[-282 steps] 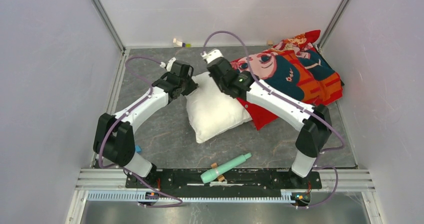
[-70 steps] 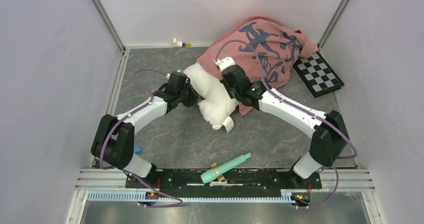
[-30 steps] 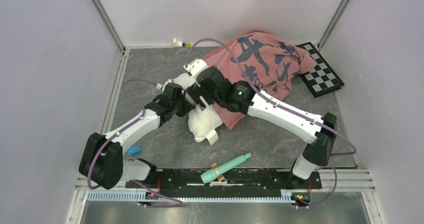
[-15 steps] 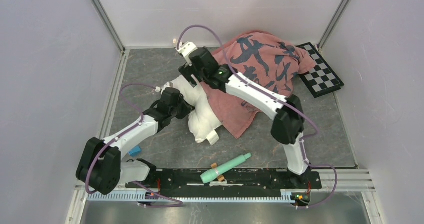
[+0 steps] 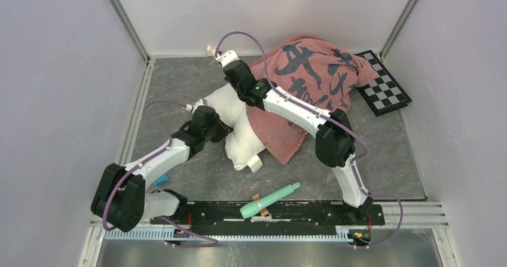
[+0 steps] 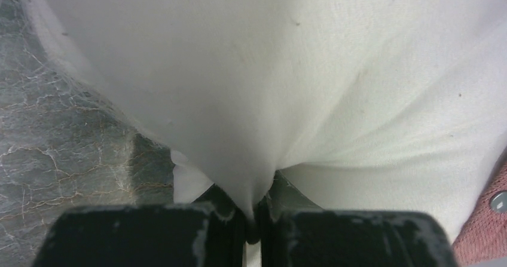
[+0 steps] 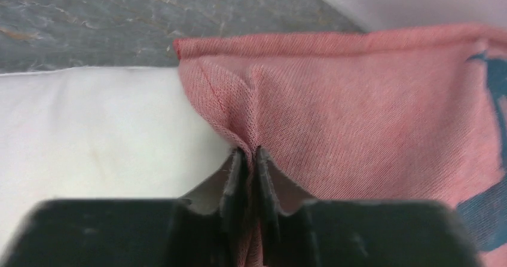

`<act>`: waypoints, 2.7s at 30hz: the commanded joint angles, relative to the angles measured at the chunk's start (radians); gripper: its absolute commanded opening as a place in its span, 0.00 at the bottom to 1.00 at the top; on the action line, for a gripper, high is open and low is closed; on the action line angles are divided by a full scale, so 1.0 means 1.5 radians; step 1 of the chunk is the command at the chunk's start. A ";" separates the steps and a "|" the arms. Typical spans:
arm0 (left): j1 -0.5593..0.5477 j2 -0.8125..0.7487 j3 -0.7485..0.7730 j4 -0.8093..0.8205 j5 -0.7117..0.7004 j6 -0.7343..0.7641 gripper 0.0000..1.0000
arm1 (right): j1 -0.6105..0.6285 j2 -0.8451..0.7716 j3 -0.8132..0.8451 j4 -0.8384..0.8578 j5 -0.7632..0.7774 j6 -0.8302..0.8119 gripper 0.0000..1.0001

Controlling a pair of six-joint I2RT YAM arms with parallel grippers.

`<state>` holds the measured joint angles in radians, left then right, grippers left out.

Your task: Put the pillow into the pillowcase

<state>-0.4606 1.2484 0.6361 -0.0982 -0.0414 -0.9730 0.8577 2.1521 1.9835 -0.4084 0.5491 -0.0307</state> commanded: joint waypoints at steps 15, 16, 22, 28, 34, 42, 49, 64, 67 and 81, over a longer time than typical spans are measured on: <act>-0.035 0.049 0.059 0.098 0.009 -0.074 0.02 | 0.091 -0.143 0.028 0.013 -0.209 0.166 0.00; -0.034 0.048 0.059 0.094 0.001 -0.074 0.02 | 0.081 -0.157 0.017 0.001 -0.205 0.164 0.03; -0.034 0.065 0.073 0.070 -0.012 -0.063 0.03 | 0.069 -0.344 -0.189 0.029 -0.116 0.116 0.81; -0.035 0.017 0.101 -0.030 -0.031 0.008 0.23 | 0.038 -0.541 -0.459 0.057 -0.062 0.126 0.98; -0.074 -0.058 0.165 -0.181 -0.070 0.115 0.63 | -0.009 -0.692 -0.760 0.123 -0.076 0.177 0.98; -0.223 -0.093 0.218 -0.343 -0.231 0.154 0.98 | -0.024 -0.694 -0.922 0.235 -0.098 0.185 0.98; -0.251 -0.062 0.212 -0.351 -0.336 0.144 1.00 | -0.025 -0.610 -0.969 0.370 -0.111 0.175 0.98; 0.004 0.144 0.336 -0.246 -0.212 0.199 0.57 | -0.007 -0.547 -0.827 0.235 0.000 0.217 0.00; 0.002 0.228 0.348 -0.190 -0.127 0.210 0.27 | 0.047 -0.579 -0.747 0.203 -0.006 0.186 0.00; -0.086 0.124 0.382 -0.251 0.011 0.185 0.23 | 0.120 -0.227 -0.027 -0.017 -0.065 0.058 0.00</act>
<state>-0.5552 1.5517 1.1725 -0.4927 -0.1886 -0.6792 1.0538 1.5898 1.6657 -0.4561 0.6025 0.0952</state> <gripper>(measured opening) 0.168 0.011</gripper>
